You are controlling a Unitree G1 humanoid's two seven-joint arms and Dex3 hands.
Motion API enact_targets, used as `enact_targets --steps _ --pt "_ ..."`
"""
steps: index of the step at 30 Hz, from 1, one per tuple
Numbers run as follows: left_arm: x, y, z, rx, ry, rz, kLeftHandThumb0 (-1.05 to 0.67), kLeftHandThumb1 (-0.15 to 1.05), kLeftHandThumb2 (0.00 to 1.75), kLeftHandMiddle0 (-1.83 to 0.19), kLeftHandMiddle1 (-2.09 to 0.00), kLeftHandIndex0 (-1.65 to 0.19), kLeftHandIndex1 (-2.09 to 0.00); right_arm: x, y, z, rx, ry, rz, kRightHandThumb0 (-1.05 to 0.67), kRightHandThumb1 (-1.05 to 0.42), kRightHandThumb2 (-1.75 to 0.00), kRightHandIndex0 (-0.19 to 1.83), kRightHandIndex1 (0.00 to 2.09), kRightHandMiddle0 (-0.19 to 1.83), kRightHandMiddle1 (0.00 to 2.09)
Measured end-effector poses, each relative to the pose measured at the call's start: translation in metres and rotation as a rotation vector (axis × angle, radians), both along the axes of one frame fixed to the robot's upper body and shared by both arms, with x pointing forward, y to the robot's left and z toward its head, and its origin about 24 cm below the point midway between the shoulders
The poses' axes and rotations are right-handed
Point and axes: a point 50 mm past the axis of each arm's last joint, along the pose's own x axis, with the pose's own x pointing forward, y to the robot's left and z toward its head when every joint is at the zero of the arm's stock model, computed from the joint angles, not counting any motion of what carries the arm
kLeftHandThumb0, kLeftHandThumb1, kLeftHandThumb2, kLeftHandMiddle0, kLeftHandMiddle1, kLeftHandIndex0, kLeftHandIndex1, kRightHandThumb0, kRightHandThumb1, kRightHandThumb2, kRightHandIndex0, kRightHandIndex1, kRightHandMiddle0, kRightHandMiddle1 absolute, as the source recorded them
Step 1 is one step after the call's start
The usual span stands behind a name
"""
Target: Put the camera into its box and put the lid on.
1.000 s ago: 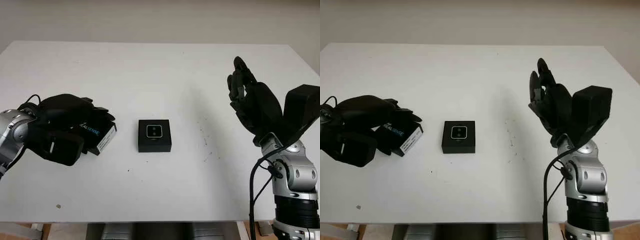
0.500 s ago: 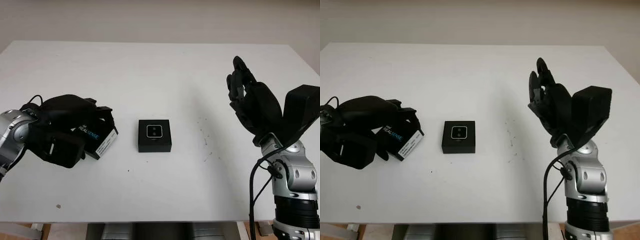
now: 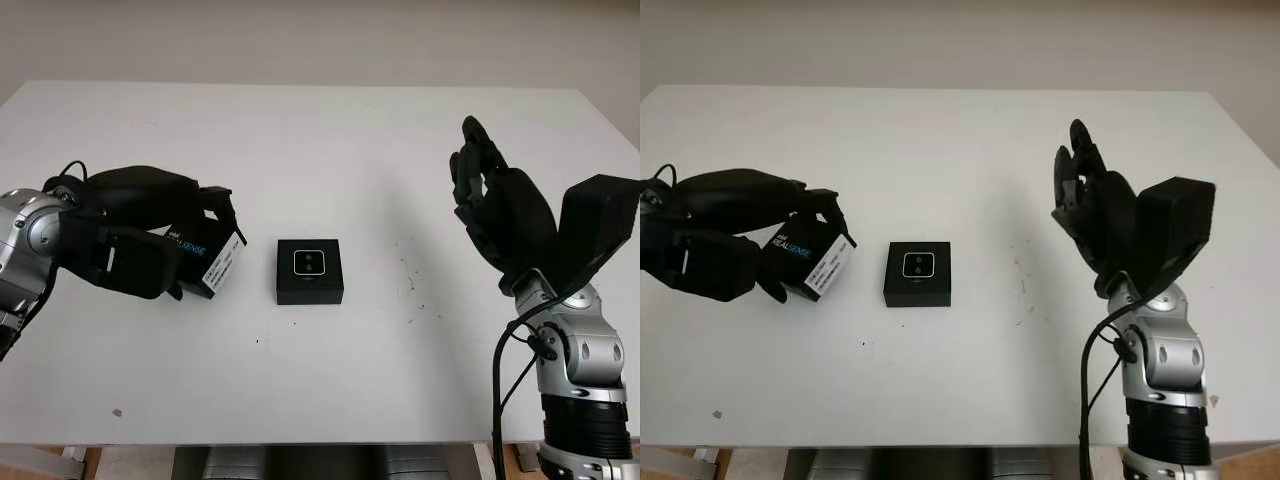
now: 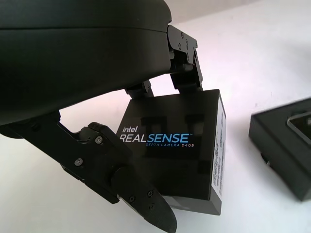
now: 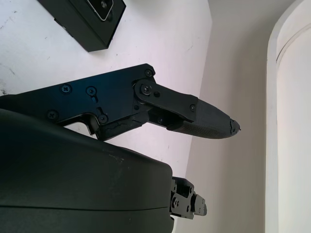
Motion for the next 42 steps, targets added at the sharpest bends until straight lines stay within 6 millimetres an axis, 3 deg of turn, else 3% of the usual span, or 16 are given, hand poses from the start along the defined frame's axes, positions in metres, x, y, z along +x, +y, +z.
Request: enact_targets --steps 4,8,10,13,15,17,18,21,22,25,28,31,35,38,42 --pt "0.002 -0.006 0.001 0.015 0.022 0.044 -0.29 1.05 0.14 -0.33 -2.04 -0.27 -1.24 -0.001 0.002 -0.004 -0.005 0.016 0.004 -0.68 -1.05 -0.73 -0.16 0.05 -0.18 0.05" --pt "0.002 -0.017 0.007 0.058 -0.009 0.116 -0.25 1.05 0.11 -0.44 -2.09 -0.21 -1.55 -0.002 0.003 -0.006 -0.013 0.024 0.013 -0.69 -1.05 -0.72 -0.16 0.05 -0.17 0.05" --pt "0.002 -0.023 0.01 0.076 -0.044 0.142 -0.24 1.05 0.08 -0.36 -2.09 -0.2 -1.43 -0.002 0.003 -0.006 -0.012 0.025 0.014 -0.68 -1.05 -0.72 -0.16 0.05 -0.17 0.05" --pt "0.003 -0.034 0.015 0.066 -0.084 0.161 -0.22 1.04 0.06 -0.39 -2.09 -0.23 -1.41 -0.002 0.004 -0.006 -0.007 0.026 0.016 -0.68 -1.05 -0.71 -0.16 0.05 -0.17 0.05" --pt "0.003 -0.04 0.018 0.049 -0.094 0.168 -0.21 1.04 0.06 -0.47 -2.09 -0.25 -1.49 -0.002 0.004 -0.007 -0.003 0.025 0.019 -0.67 -1.05 -0.71 -0.18 0.04 -0.19 0.05" --pt "0.003 -0.046 0.019 0.049 -0.104 0.174 -0.21 1.05 0.08 -0.64 -2.09 -0.23 -1.89 -0.002 0.005 -0.007 0.003 0.026 0.02 -0.67 -1.05 -0.7 -0.18 0.05 -0.19 0.05" --pt "0.004 -0.049 0.019 0.051 -0.111 0.174 -0.21 1.05 0.09 -0.7 -2.09 -0.25 -1.99 -0.002 0.005 -0.008 0.008 0.029 0.019 -0.66 -1.05 -0.7 -0.18 0.04 -0.19 0.05" --pt "0.005 -0.058 0.019 0.066 -0.123 0.169 -0.21 1.05 0.13 -0.79 -2.09 -0.29 -2.08 -0.001 0.007 -0.01 0.018 0.036 0.022 -0.66 -1.05 -0.71 -0.18 0.04 -0.19 0.04" --pt "0.006 -0.061 0.019 0.069 -0.122 0.178 -0.21 1.05 0.14 -0.74 -2.09 -0.21 -2.09 -0.001 0.007 -0.011 0.018 0.037 0.021 -0.66 -1.05 -0.71 -0.19 0.04 -0.19 0.03" --pt "0.007 -0.067 0.02 0.068 -0.116 0.201 -0.2 1.05 0.15 -0.69 -2.09 -0.09 -2.06 0.001 0.008 -0.012 0.015 0.038 0.021 -0.65 -1.05 -0.72 -0.18 0.05 -0.19 0.04" --pt "0.008 -0.072 0.021 0.033 -0.091 0.191 -0.2 1.05 0.17 -0.68 -2.09 -0.17 -2.09 0.003 0.014 -0.013 0.03 0.034 0.026 -0.62 -1.05 -0.72 -0.18 0.05 -0.18 0.05" --pt "0.01 -0.071 0.022 -0.002 -0.014 0.202 -0.21 1.05 0.13 -0.66 -1.68 -0.43 -1.86 0.004 0.016 -0.013 0.028 0.028 0.026 -0.62 -1.05 -0.72 -0.17 0.05 -0.17 0.05" --pt "0.011 -0.068 0.024 -0.025 0.062 0.24 -0.24 1.05 0.13 -0.66 -1.38 -0.48 -1.63 0.005 0.019 -0.013 0.021 0.011 0.042 -0.63 -1.05 -0.7 -0.18 0.05 -0.18 0.05" --pt "0.012 -0.065 0.029 -0.051 0.127 0.279 -0.26 1.05 0.13 -0.62 -1.4 -0.48 -1.52 0.006 0.02 -0.015 0.018 0.013 0.051 -0.64 -1.05 -0.68 -0.18 0.05 -0.18 0.05" --pt "0.013 -0.065 0.034 -0.089 0.218 0.289 -0.28 1.05 0.15 -0.65 -1.49 -0.53 -1.54 0.007 0.02 -0.016 0.015 0.011 0.054 -0.63 -1.05 -0.67 -0.18 0.05 -0.17 0.05"
